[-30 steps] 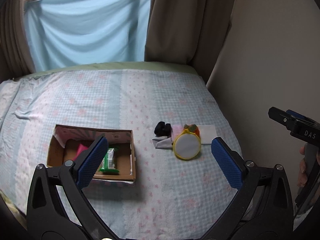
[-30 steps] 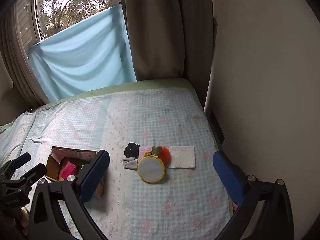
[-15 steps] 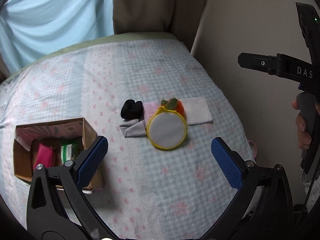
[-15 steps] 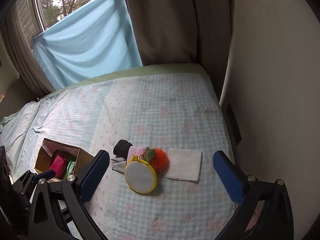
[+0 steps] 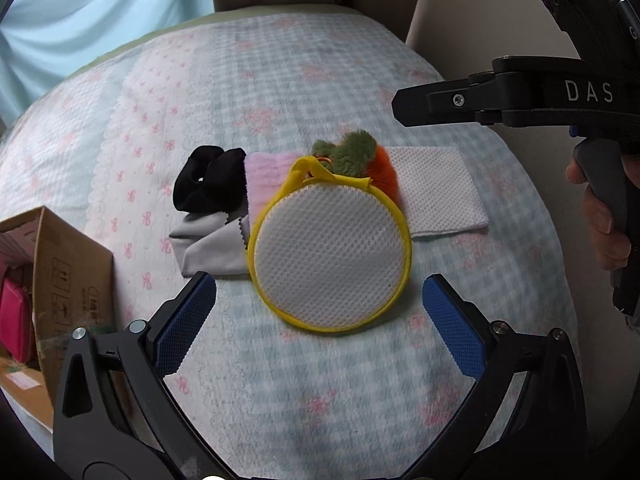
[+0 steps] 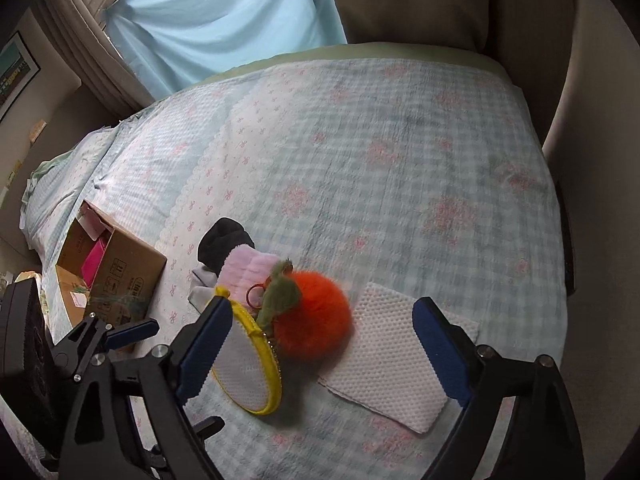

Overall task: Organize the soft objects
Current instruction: 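Grasp the yellow-rimmed mesh sponge with the left tool while the right tool grasps the orange pompom, then lift and carry the sponge and pompom over the cardboard box with both tools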

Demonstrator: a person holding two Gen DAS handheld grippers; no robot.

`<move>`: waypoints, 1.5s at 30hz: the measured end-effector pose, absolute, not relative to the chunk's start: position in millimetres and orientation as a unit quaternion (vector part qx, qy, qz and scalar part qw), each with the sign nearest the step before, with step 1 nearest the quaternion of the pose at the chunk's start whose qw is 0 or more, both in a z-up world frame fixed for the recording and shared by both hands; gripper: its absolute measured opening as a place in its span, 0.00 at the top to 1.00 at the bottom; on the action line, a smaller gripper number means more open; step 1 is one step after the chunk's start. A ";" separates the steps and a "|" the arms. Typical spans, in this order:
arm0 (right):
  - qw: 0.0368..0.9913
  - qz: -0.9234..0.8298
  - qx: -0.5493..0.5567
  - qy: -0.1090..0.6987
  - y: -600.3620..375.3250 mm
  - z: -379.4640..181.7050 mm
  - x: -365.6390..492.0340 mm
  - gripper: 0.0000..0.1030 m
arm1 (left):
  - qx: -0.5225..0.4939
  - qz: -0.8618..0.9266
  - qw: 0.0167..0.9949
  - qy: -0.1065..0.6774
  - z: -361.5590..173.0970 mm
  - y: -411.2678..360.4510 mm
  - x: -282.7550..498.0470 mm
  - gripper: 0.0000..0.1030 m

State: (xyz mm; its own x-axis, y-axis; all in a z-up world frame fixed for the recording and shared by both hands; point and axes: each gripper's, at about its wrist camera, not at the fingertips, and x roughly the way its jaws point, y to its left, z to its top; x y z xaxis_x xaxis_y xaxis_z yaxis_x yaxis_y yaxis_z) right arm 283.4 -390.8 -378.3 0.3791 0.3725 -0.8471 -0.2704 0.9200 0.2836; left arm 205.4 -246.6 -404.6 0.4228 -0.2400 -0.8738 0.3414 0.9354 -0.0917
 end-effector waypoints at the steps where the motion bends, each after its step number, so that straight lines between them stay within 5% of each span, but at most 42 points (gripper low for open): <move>1: 0.824 0.202 0.048 0.527 -388.1 -386.4 287.2 0.17 | 0.051 -0.167 0.842 0.510 -412.8 -248.8 208.8 0.00; 11: 0.781 0.272 0.063 0.559 -371.2 -440.3 302.8 0.42 | 0.062 -0.141 0.843 0.515 -455.9 -265.4 225.4 0.03; 15: 0.778 0.285 0.049 0.559 -362.0 -442.5 300.7 0.58 | 0.078 -0.133 0.840 0.520 -460.4 -271.7 226.9 0.14; 23: 0.784 0.279 0.025 0.553 -354.5 -442.0 299.2 0.63 | 0.057 -0.134 0.830 0.538 -465.2 -268.2 230.5 0.34; 31: 0.795 0.260 0.038 0.547 -358.5 -434.8 297.0 0.64 | 0.043 -0.190 0.817 0.543 -462.0 -272.6 225.5 0.72; 37: 0.807 0.244 0.045 0.536 -360.8 -416.5 296.4 0.67 | 0.033 -0.201 0.813 0.545 -450.7 -272.0 223.5 0.74; 42: 0.814 0.228 0.046 0.533 -360.5 -400.5 294.6 0.91 | 0.025 -0.202 0.821 0.534 -431.3 -267.1 221.0 0.75; 45: 0.822 0.212 0.043 0.527 -359.2 -394.2 290.4 0.95 | 0.027 -0.203 0.823 0.529 -422.9 -264.8 216.6 0.75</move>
